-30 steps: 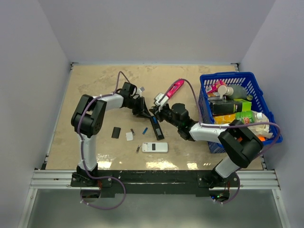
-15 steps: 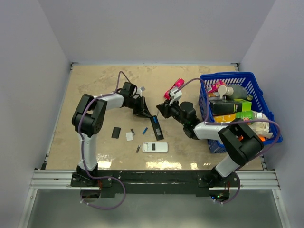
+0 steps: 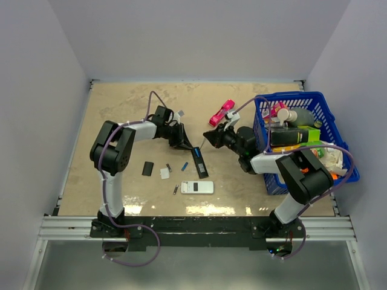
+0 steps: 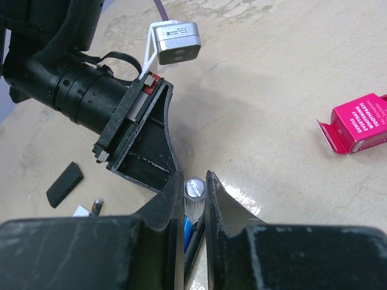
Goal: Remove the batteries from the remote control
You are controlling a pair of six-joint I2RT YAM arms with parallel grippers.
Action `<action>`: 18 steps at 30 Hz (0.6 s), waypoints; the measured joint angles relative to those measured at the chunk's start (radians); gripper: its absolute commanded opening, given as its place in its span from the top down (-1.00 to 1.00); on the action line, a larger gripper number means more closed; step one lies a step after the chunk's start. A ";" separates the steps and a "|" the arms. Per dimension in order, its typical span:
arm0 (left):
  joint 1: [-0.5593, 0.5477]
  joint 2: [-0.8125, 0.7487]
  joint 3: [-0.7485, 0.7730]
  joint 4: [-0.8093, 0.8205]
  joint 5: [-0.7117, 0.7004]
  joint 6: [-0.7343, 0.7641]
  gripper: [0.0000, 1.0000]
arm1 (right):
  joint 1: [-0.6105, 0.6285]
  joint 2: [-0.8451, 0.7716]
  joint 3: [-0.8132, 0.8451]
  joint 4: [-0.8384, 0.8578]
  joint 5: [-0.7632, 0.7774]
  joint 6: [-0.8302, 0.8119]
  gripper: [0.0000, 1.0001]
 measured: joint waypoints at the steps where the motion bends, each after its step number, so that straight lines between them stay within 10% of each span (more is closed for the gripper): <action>1: 0.000 -0.001 -0.001 0.001 0.000 0.000 0.71 | -0.003 0.004 0.000 0.005 -0.010 0.005 1.00; 18: 0.000 -0.033 -0.057 0.042 -0.017 -0.042 0.65 | -0.048 0.127 0.144 -0.042 -0.156 0.093 1.00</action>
